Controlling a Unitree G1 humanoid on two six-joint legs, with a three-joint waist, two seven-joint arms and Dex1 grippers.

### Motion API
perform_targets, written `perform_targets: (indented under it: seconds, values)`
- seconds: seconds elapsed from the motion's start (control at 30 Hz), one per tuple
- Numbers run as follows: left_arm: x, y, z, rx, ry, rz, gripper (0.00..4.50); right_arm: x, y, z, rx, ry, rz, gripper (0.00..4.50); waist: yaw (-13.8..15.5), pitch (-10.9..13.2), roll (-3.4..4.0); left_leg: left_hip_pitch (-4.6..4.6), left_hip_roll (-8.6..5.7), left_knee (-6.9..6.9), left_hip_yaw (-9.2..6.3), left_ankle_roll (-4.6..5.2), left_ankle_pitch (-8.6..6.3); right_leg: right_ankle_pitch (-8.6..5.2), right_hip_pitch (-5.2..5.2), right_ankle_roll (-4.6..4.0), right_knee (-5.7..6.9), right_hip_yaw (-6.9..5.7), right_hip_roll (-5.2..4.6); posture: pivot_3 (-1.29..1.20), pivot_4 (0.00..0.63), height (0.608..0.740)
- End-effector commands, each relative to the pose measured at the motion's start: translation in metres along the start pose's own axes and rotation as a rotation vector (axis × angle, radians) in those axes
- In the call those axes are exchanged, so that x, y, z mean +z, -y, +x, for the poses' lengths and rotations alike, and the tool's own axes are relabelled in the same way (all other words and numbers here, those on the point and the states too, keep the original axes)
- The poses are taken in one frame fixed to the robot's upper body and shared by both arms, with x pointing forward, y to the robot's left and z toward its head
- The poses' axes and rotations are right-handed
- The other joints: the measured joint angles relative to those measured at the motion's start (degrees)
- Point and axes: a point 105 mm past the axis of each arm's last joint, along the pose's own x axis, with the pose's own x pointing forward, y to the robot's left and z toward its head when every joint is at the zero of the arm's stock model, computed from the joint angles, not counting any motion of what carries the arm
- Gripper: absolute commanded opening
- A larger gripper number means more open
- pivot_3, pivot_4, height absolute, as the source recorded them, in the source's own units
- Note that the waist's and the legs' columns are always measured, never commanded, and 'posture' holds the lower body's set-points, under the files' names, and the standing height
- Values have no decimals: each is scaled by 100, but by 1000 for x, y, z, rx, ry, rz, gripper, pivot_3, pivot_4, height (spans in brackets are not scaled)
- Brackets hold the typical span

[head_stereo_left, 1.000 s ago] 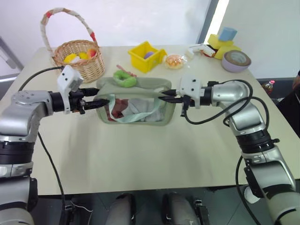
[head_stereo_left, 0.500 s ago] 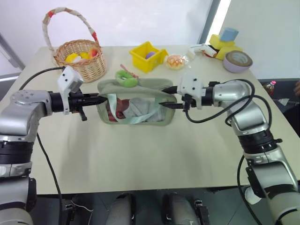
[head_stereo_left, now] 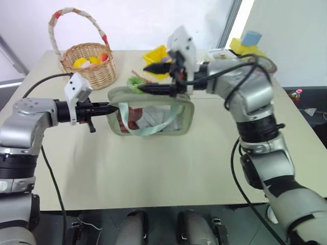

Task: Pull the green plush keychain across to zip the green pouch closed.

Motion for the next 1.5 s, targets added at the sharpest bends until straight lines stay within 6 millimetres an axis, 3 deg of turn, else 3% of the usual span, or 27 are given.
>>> perform_targets:
  seconds: [0.03,0.13,0.3,0.4,0.53,0.57,0.83,0.97,1.2,1.4,1.5]
  values:
    - [11,-2,-3,13,6,48,0,2,0,1,8,-42,-32,3091,-7,0,0,0,1,-1,-3,-3,1,0,0,0,0,-2,3,0,150,739]
    - [11,-2,-2,15,9,46,0,-9,3,3,-8,-97,-42,3091,-25,0,0,0,1,-2,-2,0,0,0,-1,0,0,-2,7,0,150,739]
    - [10,0,0,13,12,43,0,-7,6,7,-28,-87,-15,3091,-27,0,0,1,2,-2,-2,2,-1,0,-1,0,0,-2,9,0,150,739]
    - [11,-1,1,15,14,42,0,-5,7,10,-31,-79,-11,2246,-26,0,0,1,3,-2,-1,0,0,0,-1,0,-1,-1,8,0,150,739]
    - [12,-1,2,13,16,44,0,-1,7,11,-32,-56,4,235,-19,0,0,1,3,-2,-2,0,0,0,-1,0,0,-2,8,0,150,739]
    - [12,-1,2,12,15,44,0,1,7,10,-30,-49,10,37,-18,0,0,1,3,-2,-2,0,0,0,-1,0,0,-2,8,0,150,739]
    - [14,0,4,5,18,46,0,9,11,0,-41,0,118,37,-13,0,0,0,3,-2,-2,1,-1,0,-1,0,0,-2,8,0,150,739]
    - [12,0,3,9,13,43,0,14,25,-26,-123,9,152,37,2,0,0,0,3,-2,-3,2,-1,0,-1,0,0,-2,6,0,150,739]
    - [-3,1,-3,54,-8,-5,0,5,63,-98,-489,-50,155,37,-5,0,1,0,4,-5,-3,16,-9,0,-1,0,-2,-1,4,0,150,739]
    - [-10,7,2,62,-6,-38,0,-25,72,-156,-788,-213,96,37,3,-1,2,2,4,-6,1,19,-11,0,0,0,-3,0,-1,0,150,739]
    - [-10,8,5,61,-1,-46,0,-44,72,-174,-871,-314,54,37,1,-1,2,1,3,-7,0,20,-12,0,0,0,-3,0,-2,0,150,739]
